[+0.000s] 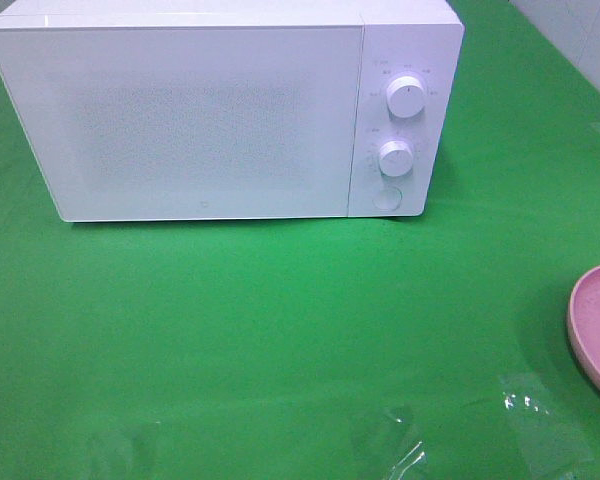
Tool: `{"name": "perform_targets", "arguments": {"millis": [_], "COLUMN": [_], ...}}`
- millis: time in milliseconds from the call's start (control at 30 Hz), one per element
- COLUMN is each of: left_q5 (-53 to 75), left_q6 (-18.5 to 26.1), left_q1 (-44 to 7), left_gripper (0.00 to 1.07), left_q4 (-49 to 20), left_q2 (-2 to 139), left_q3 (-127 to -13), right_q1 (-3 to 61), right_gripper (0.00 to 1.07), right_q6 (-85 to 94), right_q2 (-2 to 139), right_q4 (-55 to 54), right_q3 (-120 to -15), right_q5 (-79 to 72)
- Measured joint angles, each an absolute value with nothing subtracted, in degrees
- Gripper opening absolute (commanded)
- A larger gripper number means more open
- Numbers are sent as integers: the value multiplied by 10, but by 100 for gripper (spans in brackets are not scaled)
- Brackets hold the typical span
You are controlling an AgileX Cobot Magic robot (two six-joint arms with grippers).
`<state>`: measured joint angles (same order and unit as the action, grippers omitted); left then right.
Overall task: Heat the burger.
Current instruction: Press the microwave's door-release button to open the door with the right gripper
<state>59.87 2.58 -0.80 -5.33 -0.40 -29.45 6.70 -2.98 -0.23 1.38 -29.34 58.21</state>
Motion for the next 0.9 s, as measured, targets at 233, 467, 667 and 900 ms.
{"name": "perform_targets", "arguments": {"millis": [233, 467, 667, 900], "left_q5": [599, 599, 599, 599], "left_q6": [26, 26, 26, 26], "left_q1": [-8, -8, -8, -8], "left_gripper": [103, 103, 103, 103], "left_q4": [-53, -53, -53, -53], "left_q2": [-4, -4, -4, -4], "left_q3": [-295, -295, -295, -295], "right_q1": [67, 67, 67, 67], "right_gripper": [73, 73, 72, 72], "right_q6": [-30, -30, -30, -30], "right_q2": [-2, -2, -2, 51], "right_q4": [14, 14, 13, 0], "right_q3": [-293, -293, -293, -301], "right_q5": [582, 582, 578, 537]}}
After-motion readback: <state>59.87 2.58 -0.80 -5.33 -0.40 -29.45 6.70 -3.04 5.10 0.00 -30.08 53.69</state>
